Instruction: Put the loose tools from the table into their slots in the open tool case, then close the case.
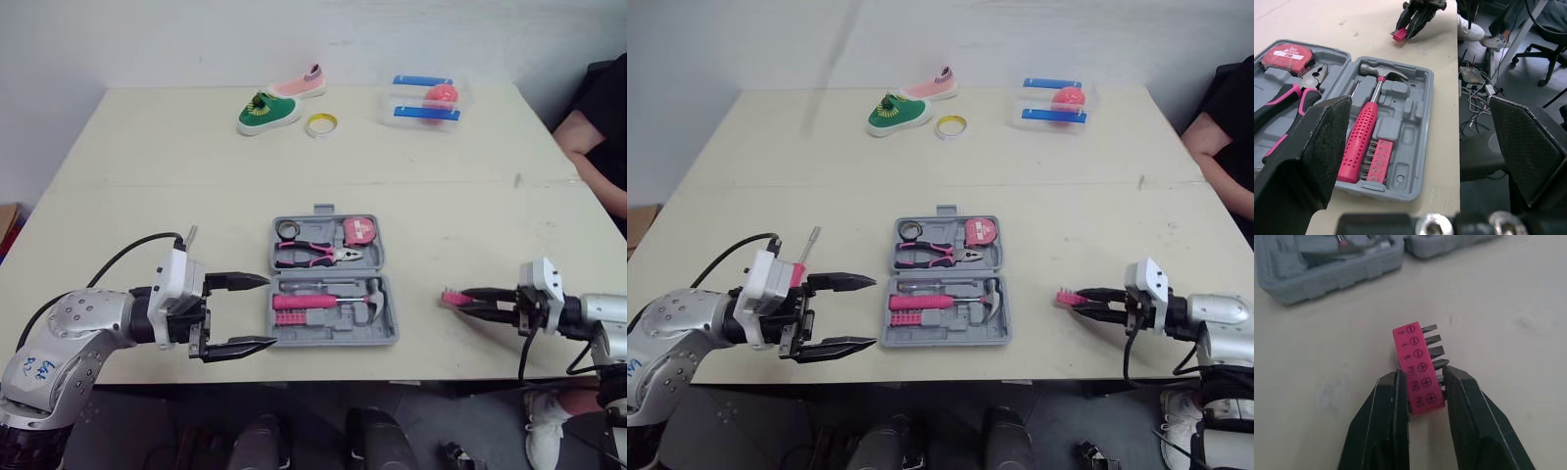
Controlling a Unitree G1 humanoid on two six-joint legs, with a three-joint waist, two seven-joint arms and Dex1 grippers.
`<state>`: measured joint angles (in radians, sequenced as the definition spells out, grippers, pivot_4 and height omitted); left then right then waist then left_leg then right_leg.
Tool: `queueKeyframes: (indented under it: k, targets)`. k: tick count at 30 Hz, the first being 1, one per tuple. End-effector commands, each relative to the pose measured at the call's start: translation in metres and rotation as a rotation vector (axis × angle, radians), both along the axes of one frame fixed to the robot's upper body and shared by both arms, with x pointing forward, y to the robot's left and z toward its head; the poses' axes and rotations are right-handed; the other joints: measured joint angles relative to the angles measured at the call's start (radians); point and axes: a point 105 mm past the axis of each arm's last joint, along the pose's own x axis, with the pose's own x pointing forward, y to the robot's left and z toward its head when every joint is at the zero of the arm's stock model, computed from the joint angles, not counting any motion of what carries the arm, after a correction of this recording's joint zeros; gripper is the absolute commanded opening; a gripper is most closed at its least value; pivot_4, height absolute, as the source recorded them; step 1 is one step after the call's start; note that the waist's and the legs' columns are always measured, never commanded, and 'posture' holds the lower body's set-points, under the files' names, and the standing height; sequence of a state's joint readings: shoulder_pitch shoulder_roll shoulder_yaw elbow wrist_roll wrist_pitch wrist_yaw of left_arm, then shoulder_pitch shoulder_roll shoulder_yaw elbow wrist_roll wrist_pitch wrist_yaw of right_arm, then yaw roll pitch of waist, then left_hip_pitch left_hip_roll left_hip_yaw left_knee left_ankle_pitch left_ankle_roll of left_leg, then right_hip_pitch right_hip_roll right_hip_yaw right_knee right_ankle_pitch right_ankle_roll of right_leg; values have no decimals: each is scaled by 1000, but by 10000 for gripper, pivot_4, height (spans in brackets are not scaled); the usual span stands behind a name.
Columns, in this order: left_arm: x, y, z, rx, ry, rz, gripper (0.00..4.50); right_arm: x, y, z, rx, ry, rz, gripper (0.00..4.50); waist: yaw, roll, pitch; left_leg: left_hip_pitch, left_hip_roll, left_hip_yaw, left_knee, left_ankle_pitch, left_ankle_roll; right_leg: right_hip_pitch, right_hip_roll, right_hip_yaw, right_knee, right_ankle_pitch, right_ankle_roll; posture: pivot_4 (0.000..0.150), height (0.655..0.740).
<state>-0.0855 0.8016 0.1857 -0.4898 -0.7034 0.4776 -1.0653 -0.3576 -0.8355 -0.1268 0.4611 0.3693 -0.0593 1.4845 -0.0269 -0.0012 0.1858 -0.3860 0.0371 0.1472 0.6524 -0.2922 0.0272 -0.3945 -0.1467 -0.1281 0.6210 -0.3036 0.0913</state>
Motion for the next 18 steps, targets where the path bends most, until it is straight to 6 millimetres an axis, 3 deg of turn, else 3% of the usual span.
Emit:
queueKeyframes:
  k: [1, 6, 9, 12, 15, 18]
  targets:
    - [4, 3, 5, -15, -47, 9, 45000, -1, 31, 40, -2, -26, 24, 7143, 2, 1, 1, 0, 0, 0, 0, 0, 0, 0, 0, 0, 0, 0, 0, 1500, 7400]
    - [6, 11, -4, 19, -58, 25, 45000, -16, 96, 61, -84, 88, 129, 7135, 0, 1, 1, -2, 0, 0, -1, 0, -1, -3, 0, 0, 0, 0, 0, 1500, 7400]
    - [4, 12, -10, 24, -28, 31, 45000, -27, 112, 52, -241, 101, 195, 7132, 3, 1, 1, -3, 0, 0, -2, -1, -1, -4, -1, 0, -1, 0, -1, 1500, 7400]
    - [4, 13, -10, 22, -42, 44, 45000, -35, 135, 48, -265, 174, 207, 7125, 10, 1, 1, -6, 0, 0, -2, -1, 0, -6, -1, -1, -2, -1, -1, 1500, 7400]
    - [3, 14, -12, 27, -36, 55, 45000, -32, 163, 48, -275, 174, 217, 7120, 5, 0, 1, -8, 0, 0, -1, -2, 0, -9, -1, 0, -1, -1, -1, 1500, 7400]
    - [2, 14, -13, 28, -39, 62, 45000, -26, 170, 40, -328, 195, 173, 7115, 1, 0, 1, -11, 0, 0, -1, -1, 0, -13, -1, 0, 1, -1, -1, 1500, 7400]
